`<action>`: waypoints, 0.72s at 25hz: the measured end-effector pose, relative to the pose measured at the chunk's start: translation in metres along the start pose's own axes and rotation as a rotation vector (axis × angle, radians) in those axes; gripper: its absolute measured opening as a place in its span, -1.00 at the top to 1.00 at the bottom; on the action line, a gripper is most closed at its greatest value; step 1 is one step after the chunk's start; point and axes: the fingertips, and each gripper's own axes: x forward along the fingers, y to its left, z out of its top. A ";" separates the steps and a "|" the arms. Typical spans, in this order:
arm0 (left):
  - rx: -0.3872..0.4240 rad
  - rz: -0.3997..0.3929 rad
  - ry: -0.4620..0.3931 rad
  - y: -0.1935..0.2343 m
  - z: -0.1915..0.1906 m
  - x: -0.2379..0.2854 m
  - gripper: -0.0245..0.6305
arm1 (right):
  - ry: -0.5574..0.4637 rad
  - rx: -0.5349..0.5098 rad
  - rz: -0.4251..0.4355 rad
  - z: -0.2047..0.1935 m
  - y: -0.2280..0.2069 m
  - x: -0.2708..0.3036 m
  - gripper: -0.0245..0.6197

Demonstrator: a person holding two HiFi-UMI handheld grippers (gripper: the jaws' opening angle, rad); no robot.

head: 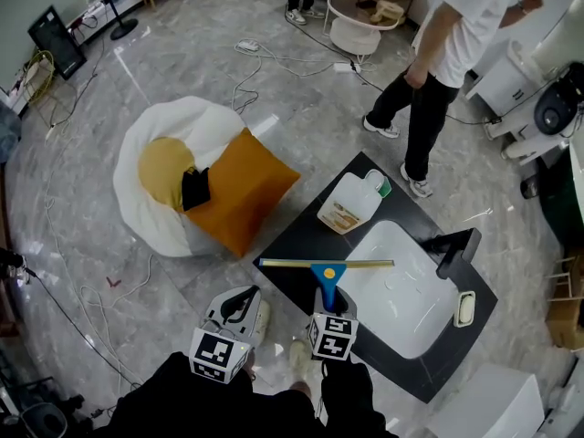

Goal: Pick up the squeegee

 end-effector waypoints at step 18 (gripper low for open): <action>0.062 0.031 -0.166 -0.070 0.070 -0.062 0.85 | -0.314 -0.016 0.017 0.096 -0.023 -0.154 0.48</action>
